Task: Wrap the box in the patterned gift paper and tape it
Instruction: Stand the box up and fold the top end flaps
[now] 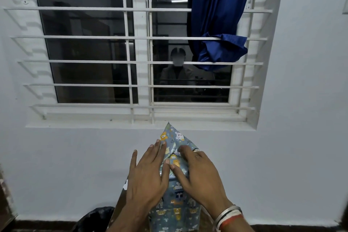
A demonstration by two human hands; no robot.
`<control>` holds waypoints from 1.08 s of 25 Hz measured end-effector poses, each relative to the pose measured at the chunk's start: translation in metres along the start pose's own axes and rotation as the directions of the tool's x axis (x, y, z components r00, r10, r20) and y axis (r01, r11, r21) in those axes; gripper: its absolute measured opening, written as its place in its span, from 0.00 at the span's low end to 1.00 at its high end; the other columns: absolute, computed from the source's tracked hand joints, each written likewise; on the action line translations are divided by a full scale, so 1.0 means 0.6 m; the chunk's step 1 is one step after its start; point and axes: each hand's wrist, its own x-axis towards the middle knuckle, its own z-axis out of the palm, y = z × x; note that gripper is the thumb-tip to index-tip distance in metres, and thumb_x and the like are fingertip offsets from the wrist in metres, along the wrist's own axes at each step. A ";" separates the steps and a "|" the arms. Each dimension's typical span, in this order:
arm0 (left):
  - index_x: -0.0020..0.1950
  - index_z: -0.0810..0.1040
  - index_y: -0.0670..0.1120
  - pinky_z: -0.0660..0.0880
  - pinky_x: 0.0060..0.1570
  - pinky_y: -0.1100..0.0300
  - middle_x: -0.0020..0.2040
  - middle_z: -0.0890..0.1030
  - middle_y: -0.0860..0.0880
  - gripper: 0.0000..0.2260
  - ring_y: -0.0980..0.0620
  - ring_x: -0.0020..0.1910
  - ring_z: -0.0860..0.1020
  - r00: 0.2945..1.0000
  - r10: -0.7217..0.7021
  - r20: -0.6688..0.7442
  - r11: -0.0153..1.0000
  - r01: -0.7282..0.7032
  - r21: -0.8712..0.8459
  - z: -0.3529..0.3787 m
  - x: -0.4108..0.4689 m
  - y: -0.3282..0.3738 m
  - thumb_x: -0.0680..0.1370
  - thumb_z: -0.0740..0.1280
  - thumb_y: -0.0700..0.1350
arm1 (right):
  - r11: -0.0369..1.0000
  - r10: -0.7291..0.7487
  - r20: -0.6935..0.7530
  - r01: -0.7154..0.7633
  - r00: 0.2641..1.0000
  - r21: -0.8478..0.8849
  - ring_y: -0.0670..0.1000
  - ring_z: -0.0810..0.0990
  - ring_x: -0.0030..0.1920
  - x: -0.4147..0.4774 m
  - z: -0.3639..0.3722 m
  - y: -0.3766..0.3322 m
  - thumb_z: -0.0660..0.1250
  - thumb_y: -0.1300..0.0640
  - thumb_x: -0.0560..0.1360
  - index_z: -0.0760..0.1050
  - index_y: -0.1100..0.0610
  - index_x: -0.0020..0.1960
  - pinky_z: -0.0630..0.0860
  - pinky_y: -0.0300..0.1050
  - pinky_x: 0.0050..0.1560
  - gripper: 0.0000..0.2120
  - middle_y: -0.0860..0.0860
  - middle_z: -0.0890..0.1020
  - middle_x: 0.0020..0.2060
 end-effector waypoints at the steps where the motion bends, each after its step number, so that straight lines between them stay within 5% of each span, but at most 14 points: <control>1: 0.82 0.60 0.57 0.52 0.80 0.44 0.80 0.62 0.58 0.27 0.59 0.78 0.63 1.000 0.006 0.012 1.000 -0.007 0.030 -0.001 -0.001 0.000 0.83 0.45 0.60 | 0.999 -0.021 0.000 0.021 1.000 -0.026 0.44 0.76 0.56 -0.001 -0.001 -0.002 0.55 0.33 0.82 0.68 0.40 0.71 0.76 0.42 0.54 0.21 0.38 0.82 0.55; 6: 0.81 0.63 0.55 0.48 0.78 0.44 0.80 0.63 0.56 0.29 0.57 0.79 0.63 0.998 0.041 0.047 0.991 -0.047 0.128 -0.009 0.004 0.000 0.84 0.39 0.60 | 0.996 -0.034 -0.021 0.032 0.999 -0.085 0.47 0.77 0.57 -0.005 0.009 0.002 0.54 0.35 0.83 0.76 0.40 0.70 0.78 0.44 0.56 0.22 0.42 0.81 0.57; 15: 0.73 0.76 0.55 0.63 0.72 0.60 0.71 0.77 0.57 0.24 0.58 0.72 0.73 0.981 0.196 -0.009 0.981 -0.196 -0.001 -0.022 -0.010 -0.015 0.85 0.49 0.59 | 0.992 -0.012 0.103 0.024 0.995 -0.121 0.46 0.73 0.61 0.007 -0.012 -0.002 0.51 0.32 0.81 0.74 0.37 0.71 0.71 0.44 0.59 0.24 0.41 0.77 0.60; 17: 0.68 0.80 0.60 0.71 0.65 0.62 0.62 0.83 0.62 0.21 0.64 0.61 0.79 0.984 0.177 -0.021 0.983 -0.178 -0.053 -0.047 0.003 -0.007 0.84 0.51 0.61 | 0.993 -0.010 0.108 0.023 0.994 -0.115 0.46 0.73 0.61 0.009 -0.014 -0.001 0.52 0.32 0.81 0.75 0.37 0.70 0.71 0.44 0.59 0.23 0.41 0.76 0.60; 19: 0.57 0.84 0.62 0.74 0.49 0.66 0.47 0.85 0.64 0.16 0.66 0.44 0.80 0.998 0.017 -0.063 0.980 -0.029 -0.199 -0.068 0.038 -0.006 0.82 0.58 0.62 | 0.995 -0.004 0.111 0.016 0.994 -0.103 0.46 0.72 0.62 0.009 -0.012 0.000 0.52 0.32 0.81 0.75 0.36 0.70 0.71 0.45 0.60 0.23 0.41 0.75 0.62; 21: 0.57 0.83 0.61 0.73 0.47 0.65 0.49 0.84 0.65 0.10 0.67 0.47 0.79 0.988 -0.156 -0.017 0.907 0.136 -0.397 -0.072 0.083 -0.011 0.79 0.67 0.61 | 0.996 0.005 0.109 0.004 0.994 -0.088 0.45 0.72 0.62 0.009 -0.009 0.002 0.52 0.32 0.81 0.75 0.36 0.69 0.71 0.46 0.61 0.23 0.40 0.75 0.62; 23: 0.62 0.81 0.59 0.75 0.55 0.63 0.57 0.81 0.64 0.14 0.66 0.56 0.79 0.968 -0.150 0.200 0.777 0.240 -0.582 -0.065 0.124 -0.012 0.77 0.72 0.58 | 0.997 0.011 0.102 -0.003 0.995 -0.077 0.45 0.72 0.62 0.008 -0.008 0.003 0.52 0.32 0.81 0.75 0.35 0.69 0.71 0.46 0.61 0.23 0.40 0.76 0.61; 27: 0.58 0.85 0.47 0.83 0.52 0.57 0.51 0.88 0.50 0.13 0.53 0.49 0.86 0.837 -0.060 0.544 0.511 0.494 -0.703 -0.061 0.185 -0.002 0.75 0.76 0.51 | 0.998 0.018 0.086 -0.013 0.996 -0.063 0.45 0.72 0.61 0.002 -0.003 0.006 0.52 0.31 0.81 0.75 0.35 0.70 0.72 0.47 0.59 0.23 0.40 0.76 0.58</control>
